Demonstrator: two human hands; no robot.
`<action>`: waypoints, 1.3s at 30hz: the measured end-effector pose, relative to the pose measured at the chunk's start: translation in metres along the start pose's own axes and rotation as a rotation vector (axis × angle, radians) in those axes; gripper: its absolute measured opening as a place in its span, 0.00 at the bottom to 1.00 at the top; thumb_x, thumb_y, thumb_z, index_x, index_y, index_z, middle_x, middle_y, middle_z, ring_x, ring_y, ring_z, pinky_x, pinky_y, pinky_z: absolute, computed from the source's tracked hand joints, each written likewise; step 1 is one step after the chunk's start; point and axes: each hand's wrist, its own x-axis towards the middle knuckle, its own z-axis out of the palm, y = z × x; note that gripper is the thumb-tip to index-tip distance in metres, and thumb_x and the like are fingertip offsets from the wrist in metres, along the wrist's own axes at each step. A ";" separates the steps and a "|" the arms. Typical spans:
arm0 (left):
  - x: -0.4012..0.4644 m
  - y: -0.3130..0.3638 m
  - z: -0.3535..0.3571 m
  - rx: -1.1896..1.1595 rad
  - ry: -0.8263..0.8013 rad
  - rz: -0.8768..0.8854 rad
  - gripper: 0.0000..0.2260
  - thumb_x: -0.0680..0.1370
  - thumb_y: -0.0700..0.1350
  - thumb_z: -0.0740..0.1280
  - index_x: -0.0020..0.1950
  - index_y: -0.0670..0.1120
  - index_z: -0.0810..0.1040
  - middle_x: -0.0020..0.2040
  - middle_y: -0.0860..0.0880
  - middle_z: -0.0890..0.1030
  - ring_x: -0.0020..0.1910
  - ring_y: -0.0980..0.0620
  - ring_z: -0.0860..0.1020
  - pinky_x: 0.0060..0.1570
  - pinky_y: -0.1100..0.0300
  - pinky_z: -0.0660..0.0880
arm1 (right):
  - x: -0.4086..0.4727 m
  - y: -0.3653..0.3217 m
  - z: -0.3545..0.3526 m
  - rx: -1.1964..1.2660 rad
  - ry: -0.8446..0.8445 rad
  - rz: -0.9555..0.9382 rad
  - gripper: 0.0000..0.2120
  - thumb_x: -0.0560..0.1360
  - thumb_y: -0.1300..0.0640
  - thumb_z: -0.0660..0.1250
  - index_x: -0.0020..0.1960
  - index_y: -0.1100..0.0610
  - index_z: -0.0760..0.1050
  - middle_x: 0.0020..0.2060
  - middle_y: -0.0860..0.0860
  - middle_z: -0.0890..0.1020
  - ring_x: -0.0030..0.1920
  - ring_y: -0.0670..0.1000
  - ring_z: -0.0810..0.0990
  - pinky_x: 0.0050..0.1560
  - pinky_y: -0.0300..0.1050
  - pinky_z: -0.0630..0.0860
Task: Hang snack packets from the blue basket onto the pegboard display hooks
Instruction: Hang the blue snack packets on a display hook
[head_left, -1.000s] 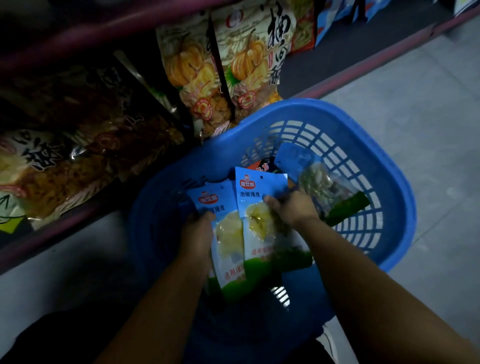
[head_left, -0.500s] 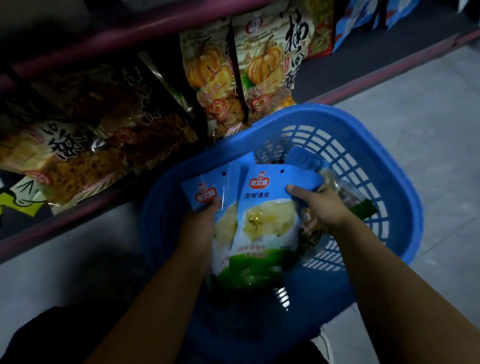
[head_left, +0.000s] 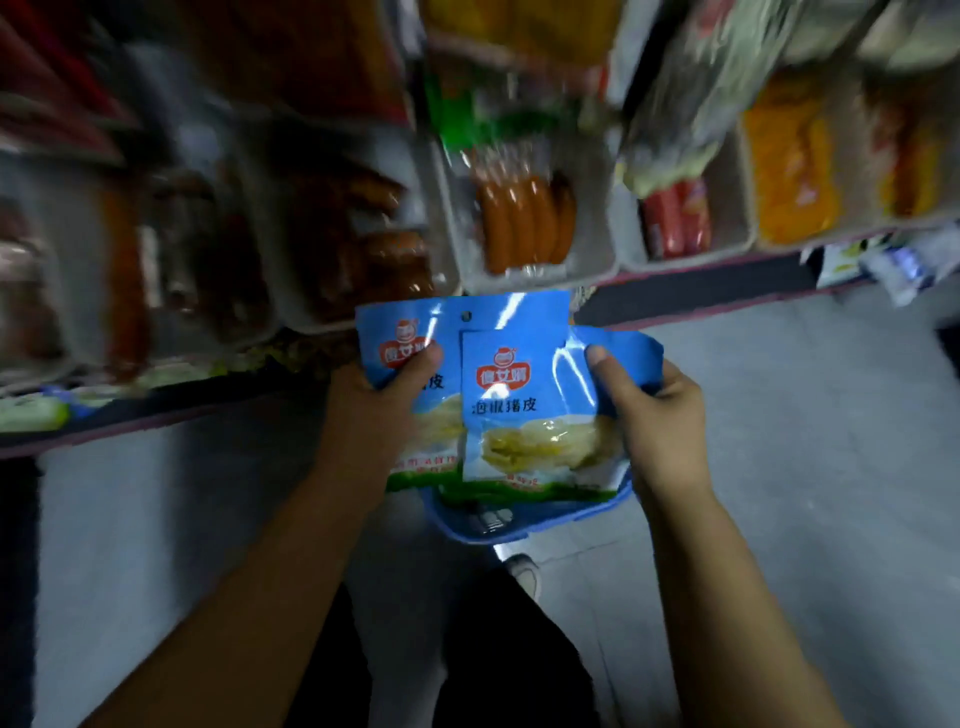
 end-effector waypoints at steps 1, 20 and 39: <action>-0.018 0.037 -0.009 -0.030 0.017 0.043 0.04 0.72 0.41 0.71 0.39 0.50 0.81 0.36 0.54 0.85 0.38 0.53 0.84 0.39 0.54 0.81 | -0.016 -0.038 0.004 0.003 -0.024 -0.024 0.07 0.71 0.55 0.74 0.35 0.53 0.80 0.30 0.44 0.84 0.34 0.44 0.81 0.35 0.38 0.77; -0.163 0.478 -0.309 -0.234 0.161 0.868 0.08 0.64 0.55 0.70 0.40 0.56 0.85 0.42 0.53 0.86 0.43 0.52 0.84 0.39 0.60 0.79 | -0.276 -0.463 0.251 0.246 -0.478 -0.861 0.07 0.67 0.47 0.72 0.41 0.50 0.80 0.37 0.40 0.85 0.38 0.40 0.83 0.36 0.33 0.77; -0.168 0.662 -0.348 -0.172 0.106 1.160 0.08 0.74 0.43 0.71 0.35 0.50 0.84 0.38 0.50 0.86 0.39 0.50 0.84 0.37 0.57 0.81 | -0.310 -0.619 0.303 0.379 -0.301 -1.136 0.01 0.73 0.53 0.71 0.43 0.49 0.80 0.37 0.46 0.85 0.41 0.46 0.84 0.38 0.44 0.79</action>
